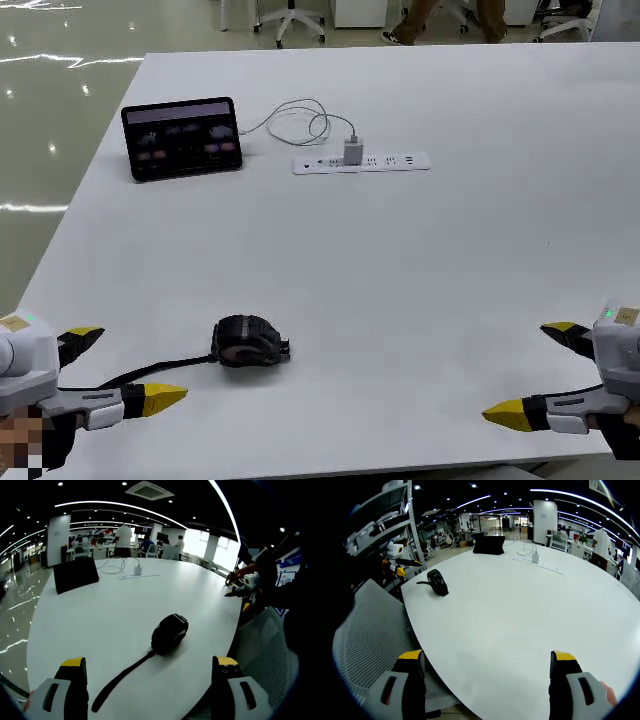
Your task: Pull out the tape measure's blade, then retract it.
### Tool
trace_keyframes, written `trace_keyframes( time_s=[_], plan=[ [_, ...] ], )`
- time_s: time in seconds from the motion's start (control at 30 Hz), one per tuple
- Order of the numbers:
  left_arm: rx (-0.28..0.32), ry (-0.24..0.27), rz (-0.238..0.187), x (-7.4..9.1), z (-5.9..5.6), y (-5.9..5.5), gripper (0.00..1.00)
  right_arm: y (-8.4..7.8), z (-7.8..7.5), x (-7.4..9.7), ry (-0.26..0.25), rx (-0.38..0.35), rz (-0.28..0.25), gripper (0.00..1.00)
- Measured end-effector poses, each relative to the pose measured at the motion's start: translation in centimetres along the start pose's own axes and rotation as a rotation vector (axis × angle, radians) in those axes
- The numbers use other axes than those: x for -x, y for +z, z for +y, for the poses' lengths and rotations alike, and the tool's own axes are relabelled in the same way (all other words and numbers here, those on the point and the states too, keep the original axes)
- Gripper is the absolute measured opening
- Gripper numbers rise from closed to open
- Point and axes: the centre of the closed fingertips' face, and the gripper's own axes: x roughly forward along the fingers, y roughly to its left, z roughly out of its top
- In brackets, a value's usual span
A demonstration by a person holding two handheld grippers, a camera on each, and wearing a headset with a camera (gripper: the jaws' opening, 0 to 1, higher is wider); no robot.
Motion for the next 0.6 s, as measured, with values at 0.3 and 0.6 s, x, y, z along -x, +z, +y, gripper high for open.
trace_keyframes(
  time_s=[0.3, 0.6],
  plan=[
    [0.001, -0.008, 0.025, -0.18, -0.28, -0.26, 1.00, -0.02, -0.08, 0.18, -0.005, -0.006, -0.004, 1.00],
    [0.004, 0.001, 0.035, -0.12, -0.05, -0.61, 1.00, -0.07, -0.27, 0.28, -0.009, -0.003, -0.003, 1.00]
  ],
)
